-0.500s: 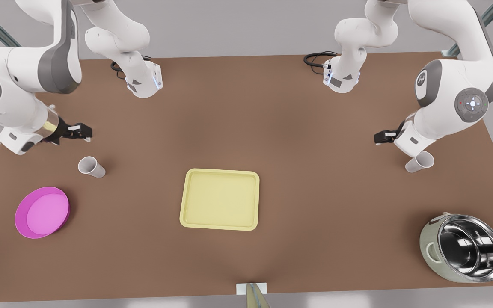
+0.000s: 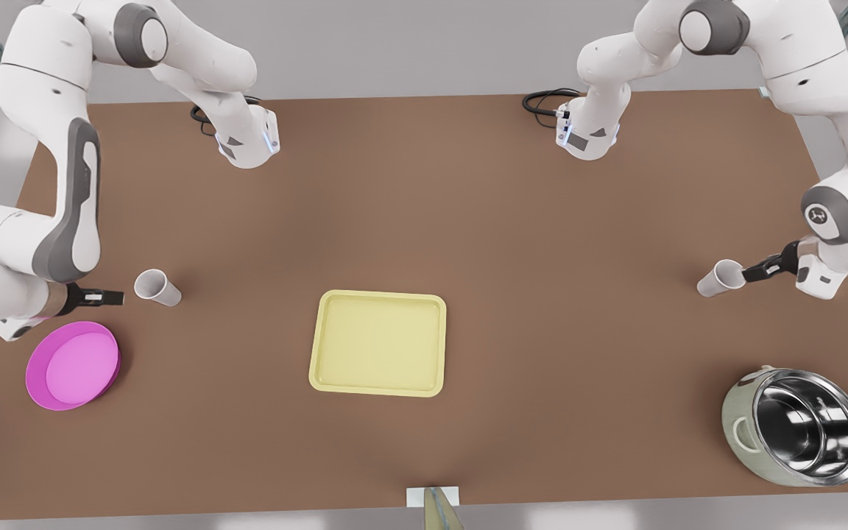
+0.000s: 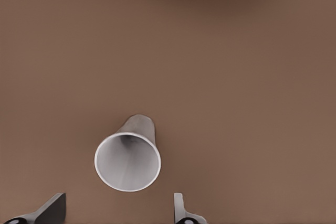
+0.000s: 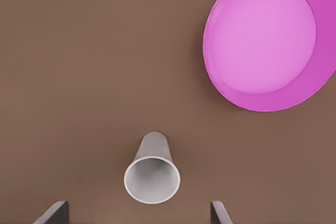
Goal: Use both arms to respectively pick up the white IKEA cups from the middle-left and middle-right positions, then place the white IKEA cups onto the middle-middle tray, ensuring that the cups remain upright and do not tip over
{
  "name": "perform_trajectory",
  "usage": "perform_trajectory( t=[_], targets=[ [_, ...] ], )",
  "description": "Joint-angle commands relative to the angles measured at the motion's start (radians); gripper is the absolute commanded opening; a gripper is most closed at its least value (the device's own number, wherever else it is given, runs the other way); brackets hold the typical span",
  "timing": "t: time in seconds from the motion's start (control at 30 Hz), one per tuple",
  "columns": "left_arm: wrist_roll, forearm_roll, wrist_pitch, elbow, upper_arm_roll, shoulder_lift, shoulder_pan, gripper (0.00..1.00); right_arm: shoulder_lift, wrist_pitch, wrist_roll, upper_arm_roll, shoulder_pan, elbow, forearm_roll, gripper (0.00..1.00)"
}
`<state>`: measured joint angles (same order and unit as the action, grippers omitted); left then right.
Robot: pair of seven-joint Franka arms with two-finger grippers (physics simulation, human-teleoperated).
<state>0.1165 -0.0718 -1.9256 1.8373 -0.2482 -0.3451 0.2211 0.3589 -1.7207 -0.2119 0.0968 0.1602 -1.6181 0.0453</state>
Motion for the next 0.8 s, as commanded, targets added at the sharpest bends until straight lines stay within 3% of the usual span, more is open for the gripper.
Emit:
perform_trajectory(
  t=[0.0, 0.27, 0.43, 0.47, 0.5, 0.53, 0.57, 0.6, 0.77],
  targets=[
    [0.338, -0.002, -0.187, 0.048, -0.006, -0.002, 0.003, 1.0, -0.014, -0.145, -0.156, 0.0, 0.002, -0.045, -0.018, 1.0],
    [0.341, -0.002, -0.274, 0.126, -0.043, -0.08, 0.027, 1.0, -0.138, -0.41, -0.181, 0.0, 0.013, -0.351, -0.019, 1.0],
    [0.338, -0.008, -0.279, 0.125, -0.045, -0.12, 0.037, 1.0, -0.129, -0.471, -0.204, 0.001, 0.036, -0.433, -0.01, 1.0],
    [0.331, -0.01, -0.279, 0.125, -0.043, -0.121, 0.035, 0.9, -0.13, -0.476, -0.204, 0.001, 0.036, -0.441, -0.01, 1.0],
    [0.322, -0.01, -0.276, 0.126, -0.043, -0.121, 0.034, 0.71, -0.13, -0.478, -0.204, 0.001, 0.042, -0.45, -0.01, 1.0],
    [0.318, -0.011, -0.267, 0.126, -0.043, -0.121, 0.032, 0.61, -0.132, -0.482, -0.204, 0.001, 0.042, -0.457, -0.01, 1.0],
    [0.318, -0.013, -0.251, 0.126, -0.043, -0.121, 0.03, 0.39, -0.127, -0.497, -0.204, 0.001, 0.044, -0.465, -0.008, 1.0],
    [0.318, -0.013, -0.233, 0.125, -0.043, -0.121, 0.03, 0.23, -0.12, -0.531, -0.204, 0.001, 0.05, -0.488, -0.01, 1.0],
    [0.318, -0.042, -0.201, 0.112, -0.043, -0.109, 0.026, 0.21, -0.083, -0.577, -0.248, 0.0, 0.084, -0.503, -0.008, 1.0]
  ],
)
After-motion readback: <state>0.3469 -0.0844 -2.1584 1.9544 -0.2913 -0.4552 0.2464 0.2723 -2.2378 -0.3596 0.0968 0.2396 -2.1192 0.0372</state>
